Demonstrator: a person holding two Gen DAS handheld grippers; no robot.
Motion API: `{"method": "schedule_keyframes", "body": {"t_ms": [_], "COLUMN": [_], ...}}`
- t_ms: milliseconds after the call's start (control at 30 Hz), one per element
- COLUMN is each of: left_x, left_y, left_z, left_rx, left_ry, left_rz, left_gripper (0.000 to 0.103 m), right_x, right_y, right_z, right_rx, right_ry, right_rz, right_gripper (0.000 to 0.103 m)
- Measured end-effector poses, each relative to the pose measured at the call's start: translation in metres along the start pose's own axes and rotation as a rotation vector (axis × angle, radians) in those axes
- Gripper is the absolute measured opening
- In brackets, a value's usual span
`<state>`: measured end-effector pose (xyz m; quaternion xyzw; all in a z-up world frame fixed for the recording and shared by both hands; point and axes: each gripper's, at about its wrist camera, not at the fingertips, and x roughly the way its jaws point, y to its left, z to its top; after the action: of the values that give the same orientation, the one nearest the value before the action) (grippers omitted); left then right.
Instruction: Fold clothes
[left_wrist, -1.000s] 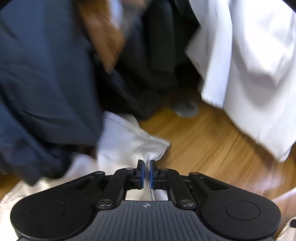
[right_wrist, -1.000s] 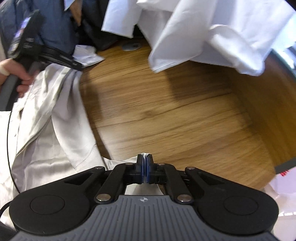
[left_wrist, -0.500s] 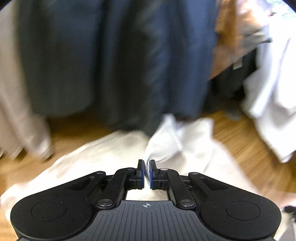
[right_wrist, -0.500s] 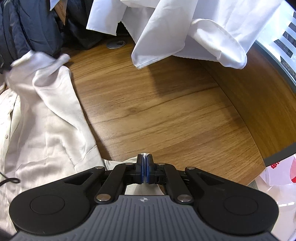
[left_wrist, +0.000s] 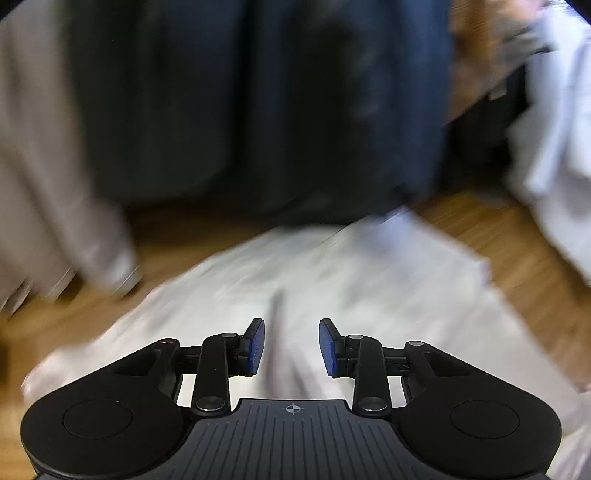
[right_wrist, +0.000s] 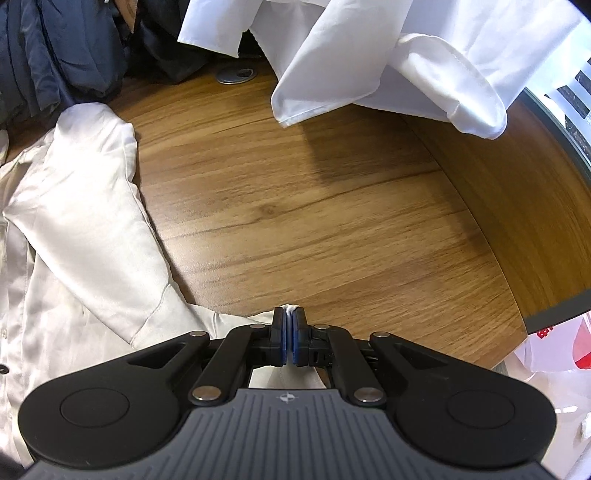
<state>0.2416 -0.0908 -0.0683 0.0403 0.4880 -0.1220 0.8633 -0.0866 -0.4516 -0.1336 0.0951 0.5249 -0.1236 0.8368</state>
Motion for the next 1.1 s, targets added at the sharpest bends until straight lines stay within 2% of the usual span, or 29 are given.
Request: {"method": "schedule_keyframes", "body": {"t_ms": [133, 267, 367, 600, 633, 667, 733, 900, 1000, 1100], "left_x": [0.01, 0.038, 0.056, 0.102, 0.105, 0.106, 0.1, 0.057, 0.027, 0.008], "left_y": [-0.035, -0.064, -0.079, -0.093, -0.093, -0.092, -0.089, -0.08, -0.068, -0.063], "left_z": [0.033, 0.062, 0.073, 0.083, 0.082, 0.081, 0.078, 0.06, 0.041, 0.013], "left_rx": [0.079, 0.122, 0.186, 0.28, 0.287, 0.29, 0.285, 0.319, 0.309, 0.355], "left_ry": [-0.02, 0.003, 0.002, 0.073, 0.08, 0.087, 0.082, 0.025, 0.04, 0.09], "left_rz": [-0.115, -0.175, -0.165, -0.125, -0.12, -0.119, -0.151, -0.237, -0.308, -0.332], "left_gripper": [0.036, 0.037, 0.046, 0.048, 0.046, 0.028, 0.004, 0.004, 0.004, 0.004], "right_x": [-0.001, 0.0, 0.001, 0.004, 0.004, 0.004, 0.005, 0.006, 0.005, 0.005], "right_y": [-0.001, -0.002, -0.004, -0.005, -0.005, -0.005, -0.005, -0.005, -0.005, -0.006], "right_z": [0.0, -0.001, -0.001, 0.0, 0.0, 0.0, 0.001, -0.001, -0.001, -0.002], "right_rx": [0.016, 0.029, 0.04, 0.057, 0.058, 0.06, 0.06, 0.062, 0.059, 0.054], "right_ry": [0.003, 0.005, 0.008, 0.015, 0.017, 0.018, 0.022, 0.025, 0.027, 0.033], "right_rz": [0.007, 0.012, 0.016, 0.02, 0.02, 0.02, 0.02, 0.017, 0.016, 0.015], "right_gripper": [0.004, 0.004, 0.004, 0.004, 0.004, 0.004, 0.004, 0.004, 0.004, 0.004]}}
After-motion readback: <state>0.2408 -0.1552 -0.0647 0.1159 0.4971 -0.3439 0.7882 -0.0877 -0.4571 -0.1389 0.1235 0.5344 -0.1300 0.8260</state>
